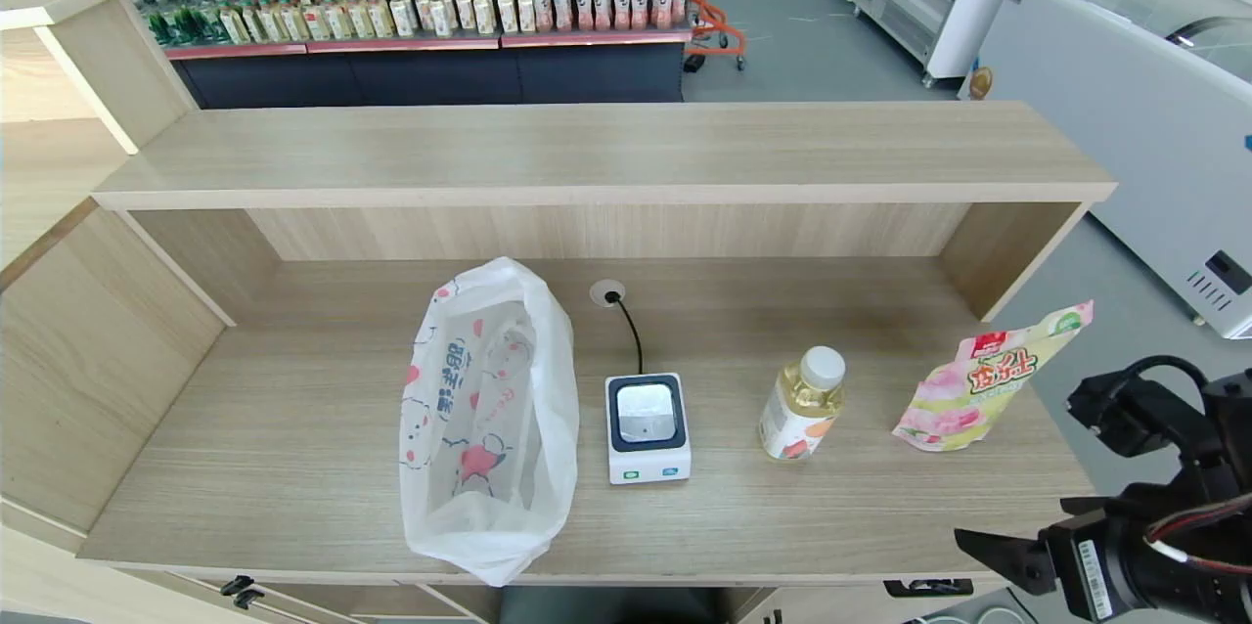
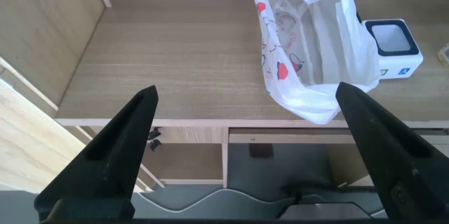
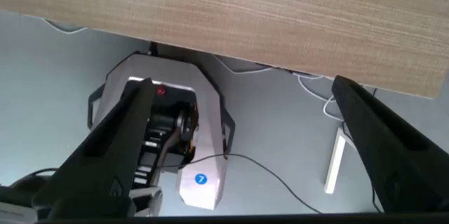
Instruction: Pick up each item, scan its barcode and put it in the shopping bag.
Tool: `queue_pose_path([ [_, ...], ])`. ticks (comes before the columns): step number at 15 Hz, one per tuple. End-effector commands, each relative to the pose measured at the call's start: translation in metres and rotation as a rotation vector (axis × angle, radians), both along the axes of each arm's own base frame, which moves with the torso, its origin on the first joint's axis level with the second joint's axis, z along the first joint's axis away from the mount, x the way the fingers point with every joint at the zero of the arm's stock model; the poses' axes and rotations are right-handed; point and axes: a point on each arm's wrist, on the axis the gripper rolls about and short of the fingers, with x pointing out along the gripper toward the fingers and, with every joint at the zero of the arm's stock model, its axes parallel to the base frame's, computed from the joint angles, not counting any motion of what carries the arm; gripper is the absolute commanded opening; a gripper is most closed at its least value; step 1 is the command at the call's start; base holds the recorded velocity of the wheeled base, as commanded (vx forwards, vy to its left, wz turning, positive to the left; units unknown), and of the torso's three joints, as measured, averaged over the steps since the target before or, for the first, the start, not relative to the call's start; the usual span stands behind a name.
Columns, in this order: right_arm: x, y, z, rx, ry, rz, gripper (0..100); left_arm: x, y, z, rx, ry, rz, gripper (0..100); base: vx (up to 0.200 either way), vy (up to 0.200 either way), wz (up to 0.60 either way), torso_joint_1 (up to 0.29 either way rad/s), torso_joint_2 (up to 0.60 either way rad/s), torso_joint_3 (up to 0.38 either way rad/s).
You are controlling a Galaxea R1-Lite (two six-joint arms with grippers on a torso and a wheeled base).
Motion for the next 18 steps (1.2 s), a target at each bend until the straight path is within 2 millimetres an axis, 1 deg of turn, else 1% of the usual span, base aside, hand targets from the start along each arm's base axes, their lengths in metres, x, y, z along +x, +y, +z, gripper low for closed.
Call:
queue_pose_path([
  [1,0.024,0.011,-0.013,-0.069,0.004,-0.017,100,0.0,0.0,0.0,0.0,-0.001,0.0,100,0.0,0.0,0.0,0.0,0.0,0.0],
  [2,0.029,0.015,-0.014,-0.09,-0.013,-0.012,100,0.0,0.0,0.0,0.0,-0.001,0.0,100,0.0,0.0,0.0,0.0,0.0,0.0],
  [4,0.03,0.019,-0.017,-0.126,-0.008,0.031,100,0.0,0.0,0.0,0.0,-0.001,0.0,100,0.0,0.0,0.0,0.0,0.0,0.0],
  [5,0.033,0.022,-0.023,-0.136,-0.001,0.039,100,0.0,0.0,0.0,0.0,-0.001,0.0,100,0.0,0.0,0.0,0.0,0.0,0.0],
  [6,0.036,0.024,-0.025,-0.135,-0.006,0.044,100,0.0,0.0,0.0,0.0,-0.001,0.0,100,0.0,0.0,0.0,0.0,0.0,0.0],
  [7,0.041,0.027,-0.032,-0.131,-0.014,0.045,100,0.0,0.0,0.0,0.0,-0.001,0.0,100,0.0,0.0,0.0,0.0,0.0,0.0],
  [9,0.048,0.03,-0.04,-0.129,-0.022,0.045,100,0.0,0.0,0.0,0.0,-0.001,0.0,100,0.0,0.0,0.0,0.0,0.0,0.0],
  [11,0.06,0.036,-0.046,-0.127,-0.03,0.052,100,0.0,0.0,0.0,0.0,-0.001,0.0,100,0.0,0.0,0.0,0.0,0.0,0.0],
  [14,0.068,0.04,-0.052,-0.123,-0.031,0.062,100,0.0,0.0,0.0,0.0,-0.001,0.0,100,0.0,0.0,0.0,0.0,0.0,0.0],
  [18,0.084,0.048,-0.062,-0.084,-0.083,0.082,100,0.0,0.0,0.0,0.0,-0.001,0.0,100,0.0,0.0,0.0,0.0,0.0,0.0],
])
